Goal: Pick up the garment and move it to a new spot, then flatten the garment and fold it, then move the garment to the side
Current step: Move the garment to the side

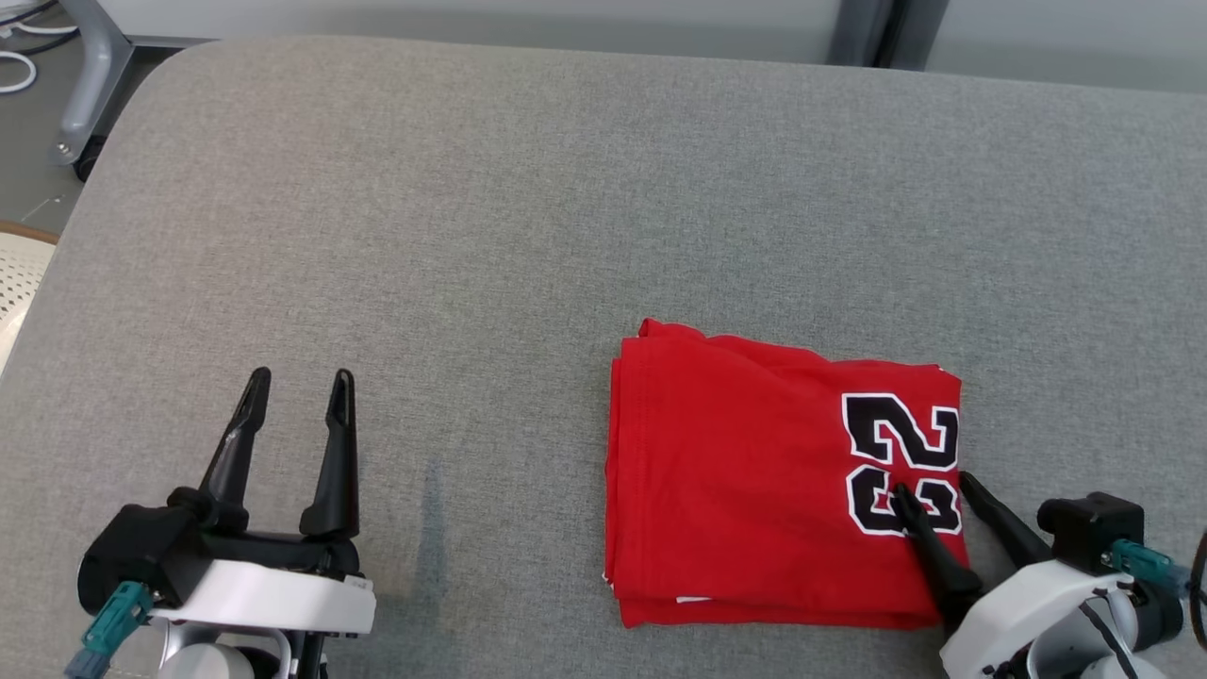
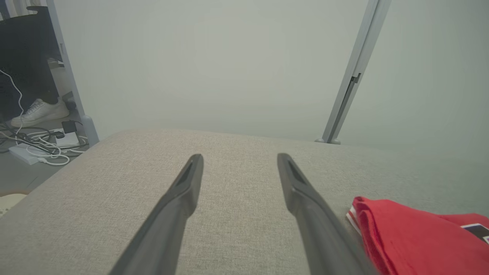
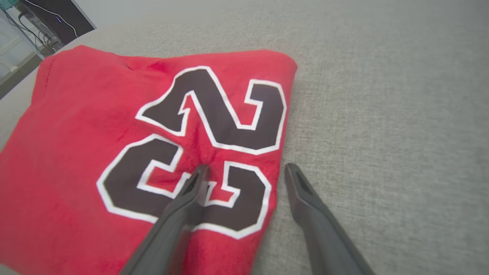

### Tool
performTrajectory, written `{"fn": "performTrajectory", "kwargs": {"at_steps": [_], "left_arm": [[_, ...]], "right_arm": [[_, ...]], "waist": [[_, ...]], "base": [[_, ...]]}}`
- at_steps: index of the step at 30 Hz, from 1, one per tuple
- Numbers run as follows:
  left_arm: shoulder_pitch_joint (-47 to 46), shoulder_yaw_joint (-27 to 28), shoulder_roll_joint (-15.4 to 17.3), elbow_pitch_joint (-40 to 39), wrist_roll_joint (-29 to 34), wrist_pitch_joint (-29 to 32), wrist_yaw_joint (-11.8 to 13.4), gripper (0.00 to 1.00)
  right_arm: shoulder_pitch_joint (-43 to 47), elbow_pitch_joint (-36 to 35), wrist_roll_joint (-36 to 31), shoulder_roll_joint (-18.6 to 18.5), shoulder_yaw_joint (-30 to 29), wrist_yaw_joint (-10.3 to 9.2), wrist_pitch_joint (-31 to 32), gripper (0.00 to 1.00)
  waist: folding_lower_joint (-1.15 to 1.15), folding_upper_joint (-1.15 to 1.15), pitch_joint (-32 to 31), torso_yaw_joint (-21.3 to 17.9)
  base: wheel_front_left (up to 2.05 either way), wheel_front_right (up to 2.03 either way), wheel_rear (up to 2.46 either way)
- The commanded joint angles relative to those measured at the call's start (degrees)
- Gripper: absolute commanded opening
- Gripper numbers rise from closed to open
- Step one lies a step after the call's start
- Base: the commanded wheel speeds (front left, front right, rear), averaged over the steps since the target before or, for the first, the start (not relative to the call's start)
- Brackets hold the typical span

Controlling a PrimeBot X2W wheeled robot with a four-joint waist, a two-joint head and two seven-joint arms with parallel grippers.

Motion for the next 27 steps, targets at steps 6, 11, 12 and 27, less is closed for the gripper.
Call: {"fn": "performTrajectory", "kwargs": {"at_steps": [6, 11, 12, 27], "left_arm": [[-2.0, 0.8, -0.4, 1.5, 0.7, -0.4, -1.2, 1.0], [-2.3, 0.8, -0.8, 2.7, 1.1, -0.5, -1.9, 1.0], [-2.1, 0.9, -0.8, 2.8, 1.1, -0.5, -2.0, 1.0], [-1.0, 1.1, 0.5, 1.9, 1.9, -0.1, -2.8, 1.0]], "right_arm": [[-2.1, 4.9, 2.7, -0.4, 3.6, -0.02, 1.8, 0.0], [-3.3, 5.1, 3.0, -1.5, 4.8, -0.02, 0.3, 0.0], [-3.5, 4.9, 3.0, -1.7, 4.7, -0.03, 0.1, 0.0], [-1.8, -0.4, -0.3, -5.3, 1.2, -0.02, 0.1, 0.0]], "waist": [[0.0, 0.0, 0.2, -1.0], [0.0, 0.0, -0.7, -2.0], [0.0, 0.0, -0.9, -2.3], [0.0, 0.0, -3.5, -14.2]], "base": [[0.0, 0.0, 0.0], [0.0, 0.0, 0.0], [0.0, 0.0, 0.0], [0.0, 0.0, 0.0]]}}
